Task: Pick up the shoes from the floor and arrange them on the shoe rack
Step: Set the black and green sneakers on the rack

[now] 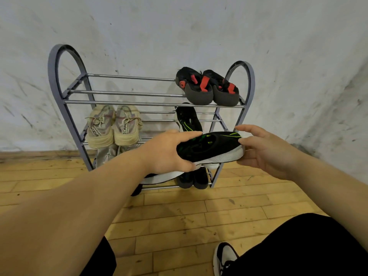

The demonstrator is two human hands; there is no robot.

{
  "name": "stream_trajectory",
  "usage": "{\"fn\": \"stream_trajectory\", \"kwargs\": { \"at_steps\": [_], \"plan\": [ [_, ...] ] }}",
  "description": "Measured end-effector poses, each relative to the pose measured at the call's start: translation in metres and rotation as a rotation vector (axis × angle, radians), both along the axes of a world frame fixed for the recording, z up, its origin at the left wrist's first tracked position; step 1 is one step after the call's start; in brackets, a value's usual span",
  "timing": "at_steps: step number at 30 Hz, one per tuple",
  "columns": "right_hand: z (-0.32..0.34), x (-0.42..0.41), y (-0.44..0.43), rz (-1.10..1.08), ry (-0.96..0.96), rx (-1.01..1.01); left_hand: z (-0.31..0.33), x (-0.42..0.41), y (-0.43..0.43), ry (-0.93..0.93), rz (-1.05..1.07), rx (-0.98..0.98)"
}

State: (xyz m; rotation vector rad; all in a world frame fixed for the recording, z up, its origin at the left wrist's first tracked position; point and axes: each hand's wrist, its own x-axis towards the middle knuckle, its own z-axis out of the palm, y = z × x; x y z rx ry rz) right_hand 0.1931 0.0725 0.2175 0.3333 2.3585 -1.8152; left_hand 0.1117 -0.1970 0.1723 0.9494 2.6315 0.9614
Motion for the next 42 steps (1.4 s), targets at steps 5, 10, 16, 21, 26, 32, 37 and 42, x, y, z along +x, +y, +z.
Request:
{"fn": "stream_trajectory", "kwargs": {
  "at_steps": [5,10,16,21,26,32,37,42],
  "plan": [
    [0.013,0.003,0.006,0.325,0.17,0.359,0.003,0.002,0.001,-0.036,-0.091,0.004],
    [0.008,-0.003,0.005,0.608,0.096,0.596,0.008,0.0,0.002,-0.12,-0.135,0.029],
    [0.003,-0.004,0.0,0.562,0.115,0.466,0.01,-0.01,0.001,-0.145,-0.097,0.038],
    [-0.011,-0.014,0.008,0.361,0.125,0.615,-0.002,-0.019,0.004,0.028,0.027,-0.097],
    [-0.034,-0.029,0.019,0.135,0.074,0.532,-0.026,-0.037,0.019,0.013,0.166,-0.128],
    [-0.024,-0.04,0.045,0.019,0.083,0.305,-0.035,-0.071,0.044,-0.012,0.175,-0.053],
    [-0.019,-0.033,0.076,-0.063,0.091,0.356,-0.037,-0.087,0.057,-0.036,0.092,-0.122],
    [-0.031,-0.024,0.093,-0.232,0.149,0.308,-0.048,-0.099,0.067,-0.034,0.158,-0.118]
  ]
}}
